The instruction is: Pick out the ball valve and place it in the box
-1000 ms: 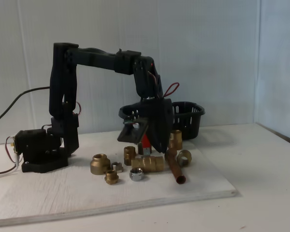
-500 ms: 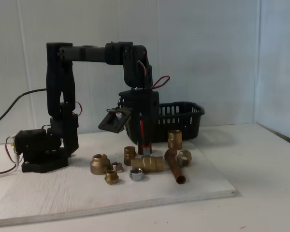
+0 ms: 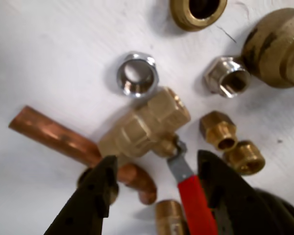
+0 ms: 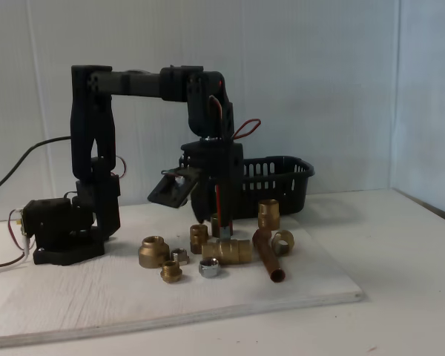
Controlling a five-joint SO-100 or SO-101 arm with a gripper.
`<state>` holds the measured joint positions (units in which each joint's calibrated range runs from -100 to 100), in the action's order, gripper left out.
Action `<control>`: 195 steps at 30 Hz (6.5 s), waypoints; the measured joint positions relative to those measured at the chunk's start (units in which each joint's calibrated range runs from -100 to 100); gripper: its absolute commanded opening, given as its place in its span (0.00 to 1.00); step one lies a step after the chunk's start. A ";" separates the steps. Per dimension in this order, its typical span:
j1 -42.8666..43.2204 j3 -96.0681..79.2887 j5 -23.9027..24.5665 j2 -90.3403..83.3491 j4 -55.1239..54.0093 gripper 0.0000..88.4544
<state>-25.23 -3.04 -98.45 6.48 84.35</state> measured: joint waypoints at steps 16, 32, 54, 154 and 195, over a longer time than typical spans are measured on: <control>0.07 -10.17 0.00 0.00 -15.39 0.24; 1.33 -13.44 0.00 0.00 -16.34 0.33; 2.82 -13.53 0.77 4.74 -23.04 0.33; 10.15 14.89 31.10 0.76 -9.72 0.01; 28.83 40.31 77.24 0.85 3.01 0.01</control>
<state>3.59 37.27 -21.21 7.33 87.36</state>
